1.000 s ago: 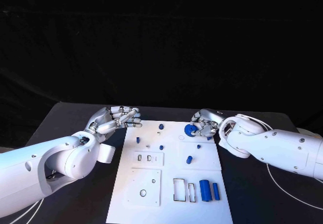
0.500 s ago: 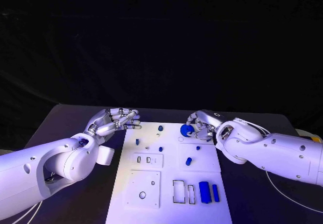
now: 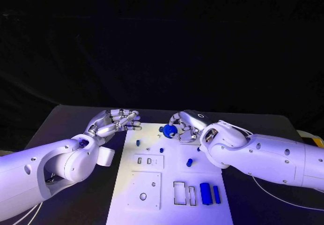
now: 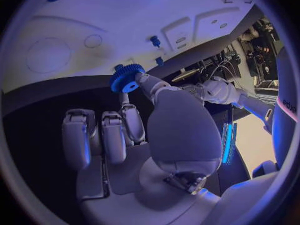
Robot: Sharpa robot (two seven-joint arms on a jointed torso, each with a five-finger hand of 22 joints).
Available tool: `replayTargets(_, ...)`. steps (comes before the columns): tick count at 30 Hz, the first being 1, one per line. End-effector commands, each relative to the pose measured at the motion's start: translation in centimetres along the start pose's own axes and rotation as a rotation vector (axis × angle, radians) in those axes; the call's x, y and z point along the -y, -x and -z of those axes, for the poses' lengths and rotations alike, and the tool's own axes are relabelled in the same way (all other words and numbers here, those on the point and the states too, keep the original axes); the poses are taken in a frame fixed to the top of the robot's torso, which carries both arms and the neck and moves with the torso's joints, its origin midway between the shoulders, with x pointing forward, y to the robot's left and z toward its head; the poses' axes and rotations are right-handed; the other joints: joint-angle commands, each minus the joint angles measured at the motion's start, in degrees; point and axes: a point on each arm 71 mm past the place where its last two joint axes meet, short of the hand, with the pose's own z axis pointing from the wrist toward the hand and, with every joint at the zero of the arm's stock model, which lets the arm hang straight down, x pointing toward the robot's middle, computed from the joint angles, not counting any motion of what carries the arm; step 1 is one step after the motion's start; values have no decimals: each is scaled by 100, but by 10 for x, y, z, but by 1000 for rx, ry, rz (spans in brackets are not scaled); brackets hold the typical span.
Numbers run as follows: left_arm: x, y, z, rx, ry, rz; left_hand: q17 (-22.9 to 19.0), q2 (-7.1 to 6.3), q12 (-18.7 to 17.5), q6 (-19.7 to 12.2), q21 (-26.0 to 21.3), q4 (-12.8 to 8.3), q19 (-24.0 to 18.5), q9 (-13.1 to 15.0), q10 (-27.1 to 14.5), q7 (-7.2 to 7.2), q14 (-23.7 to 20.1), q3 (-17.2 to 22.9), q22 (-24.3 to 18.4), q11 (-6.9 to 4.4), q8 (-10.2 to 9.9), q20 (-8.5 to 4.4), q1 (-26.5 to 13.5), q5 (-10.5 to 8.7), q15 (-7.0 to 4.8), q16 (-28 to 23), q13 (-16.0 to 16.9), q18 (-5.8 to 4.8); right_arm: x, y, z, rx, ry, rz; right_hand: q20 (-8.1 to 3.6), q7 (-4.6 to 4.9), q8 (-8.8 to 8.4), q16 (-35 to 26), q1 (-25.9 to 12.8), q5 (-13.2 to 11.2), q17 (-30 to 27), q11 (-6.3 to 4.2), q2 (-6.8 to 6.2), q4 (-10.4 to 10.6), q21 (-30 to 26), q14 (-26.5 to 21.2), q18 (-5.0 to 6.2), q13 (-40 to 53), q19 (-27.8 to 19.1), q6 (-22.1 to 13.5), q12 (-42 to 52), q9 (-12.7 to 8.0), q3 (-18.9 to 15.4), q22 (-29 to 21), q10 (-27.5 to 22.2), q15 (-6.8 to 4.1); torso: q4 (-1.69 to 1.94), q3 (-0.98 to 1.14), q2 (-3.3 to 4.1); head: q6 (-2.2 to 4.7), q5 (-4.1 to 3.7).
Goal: Assemble the parts on the task board
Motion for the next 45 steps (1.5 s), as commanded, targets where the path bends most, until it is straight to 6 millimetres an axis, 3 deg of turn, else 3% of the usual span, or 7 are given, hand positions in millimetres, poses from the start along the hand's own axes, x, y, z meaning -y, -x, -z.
replayTargets(1,1,-3,-1,-23,-5,12,5,-2,-25,-3,0,-6,13,-2,40,57,-8,24,-5,-3,-22,10,-48,-38,24,-36,3,117,-3,-2,-5,15,1,35,-26,-196,44,25,-37,8,1330,-1,8,-12,17,561,-84,53,141,208,4,92,40,893,32,-47,4,-5,11,7,30)
replayTargets(3,1,-4,-1,-24,-5,12,5,-2,-25,-3,0,-6,13,-2,40,57,-8,24,-5,-3,-22,10,-48,-38,24,-36,3,117,-6,-6,-9,8,4,36,-26,-196,44,25,-37,8,1330,-1,8,-12,17,561,-84,53,141,208,4,92,40,893,32,-47,-11,-1,7,-6,37)
replayTargets(13,1,-6,-1,-31,-4,16,11,-7,-37,-7,-4,-8,9,-3,41,59,-16,27,-10,-1,-27,12,-52,-38,27,-44,3,117,-17,-27,-23,-30,9,34,-27,-186,26,22,-62,22,1315,5,6,-7,5,558,-80,43,131,183,-8,91,63,880,20,-45,7,-5,13,-61,64)
replayTargets(18,1,-7,-1,-33,-3,16,11,-7,-37,-7,-4,-8,9,-3,41,59,-16,27,-10,-1,-27,12,-52,-38,27,-44,3,117,-18,-31,-26,-40,5,36,-27,-186,26,22,-62,22,1315,5,6,-7,5,558,-80,43,131,183,-8,91,63,880,20,-45,-10,-2,5,-90,79)
replayTargets(30,1,-7,-1,-35,-3,18,11,-7,-37,-7,-4,-8,9,-3,41,59,-16,27,-10,-1,-27,12,-52,-38,27,-44,3,117,-18,-42,-33,-59,-5,42,-21,-164,-12,19,-104,26,1306,22,-15,-7,-20,556,-72,20,108,127,-33,88,95,853,-11,-34,-6,4,4,-108,82)
replayTargets(37,1,-7,-1,-34,-2,17,11,-7,-37,-7,-4,-8,9,-3,41,59,-16,27,-10,-1,-27,12,-52,-38,27,-44,3,117,-19,-46,-35,-78,-2,40,23,-89,-141,11,-263,-105,1276,91,-120,15,-65,550,-60,-55,70,-49,-111,71,89,813,-106,24,-19,6,2,-116,91)
replayTargets(45,1,-7,-1,-34,-1,17,23,-13,-59,-11,-10,-13,3,-3,44,59,-26,39,-18,1,-35,15,-53,-38,30,-57,4,117,-17,-48,-36,-93,-9,36,125,35,-472,6,-528,-233,1256,212,-206,158,-122,544,-44,-162,27,-463,-218,16,-142,770,-258,132,-19,6,-1,-115,93)
